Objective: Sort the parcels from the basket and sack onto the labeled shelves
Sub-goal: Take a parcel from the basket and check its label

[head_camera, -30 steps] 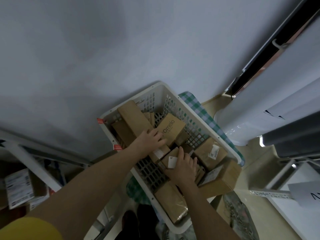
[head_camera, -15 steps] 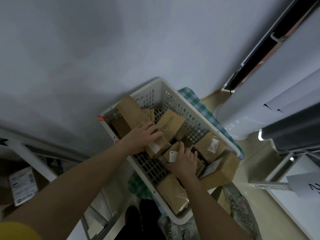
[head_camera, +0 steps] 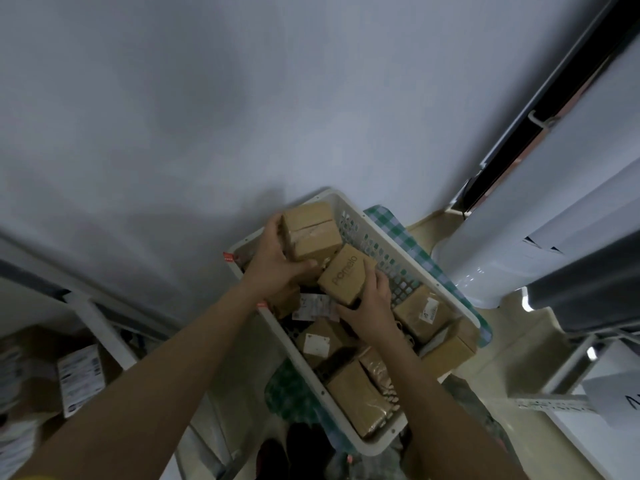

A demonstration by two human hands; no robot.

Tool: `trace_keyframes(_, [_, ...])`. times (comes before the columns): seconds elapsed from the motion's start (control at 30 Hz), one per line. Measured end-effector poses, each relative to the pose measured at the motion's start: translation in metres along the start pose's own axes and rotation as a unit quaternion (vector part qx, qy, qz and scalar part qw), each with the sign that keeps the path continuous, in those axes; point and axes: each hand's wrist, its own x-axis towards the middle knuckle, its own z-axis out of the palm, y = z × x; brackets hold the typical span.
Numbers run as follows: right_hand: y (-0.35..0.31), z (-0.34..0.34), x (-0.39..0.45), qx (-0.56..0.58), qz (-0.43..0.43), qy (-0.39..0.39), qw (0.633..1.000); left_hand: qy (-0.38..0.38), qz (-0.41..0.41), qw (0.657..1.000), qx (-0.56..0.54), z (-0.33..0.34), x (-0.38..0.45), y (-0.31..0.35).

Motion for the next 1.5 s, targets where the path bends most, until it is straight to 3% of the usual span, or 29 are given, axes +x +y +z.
trace_keyframes(0.1, [-0.028,-0.021,0.006,0.059,-0.010,-0.002,0.998,0.013,-0.027,0.998,-0.056,-0.010,-0.005,0.027])
trace_keyframes(0.3, [-0.054,-0.055,0.007,0.186,-0.016,-0.093,0.978,-0.032,-0.090,0.980,-0.177,-0.037,-0.019,0.071])
trace_keyframes(0.47, [-0.054,-0.064,-0.014,0.172,-0.029,-0.157,0.972,-0.098,-0.078,0.970,-0.207,-0.050,-0.034,0.091])
trace_keyframes(0.53, [-0.058,-0.063,-0.023,0.177,-0.035,-0.124,0.976,-0.102,-0.083,0.965,-0.226,-0.050,-0.040,0.099])
trace_keyframes(0.67, [-0.062,-0.058,-0.037,0.128,-0.080,0.017,0.988,-0.068,-0.105,0.959,-0.255,-0.050,-0.047,0.115])
trace_keyframes(0.77, [-0.062,-0.059,-0.038,-0.020,-0.094,0.104,0.990,-0.027,-0.110,0.976,-0.184,-0.052,-0.050,0.126])
trace_keyframes(0.87, [-0.066,-0.060,-0.041,-0.078,-0.110,0.128,0.983,-0.023,-0.113,0.986,-0.118,-0.054,-0.050,0.130])
trace_keyframes(1.0, [-0.065,-0.070,-0.037,-0.007,-0.119,-0.046,0.992,-0.009,-0.070,0.992,-0.102,-0.064,-0.056,0.134])
trace_keyframes(1.23, [-0.069,-0.090,-0.039,0.055,-0.087,-0.244,0.964,-0.123,-0.049,0.982,-0.135,-0.087,-0.071,0.137])
trace_keyframes(1.4, [-0.077,-0.085,-0.046,0.144,-0.034,-0.266,0.953,0.002,-0.085,0.983,-0.162,-0.080,-0.070,0.140])
trace_keyframes(1.5, [-0.083,-0.080,-0.053,0.169,-0.039,-0.265,0.949,-0.028,-0.123,0.979,-0.159,-0.072,-0.072,0.140])
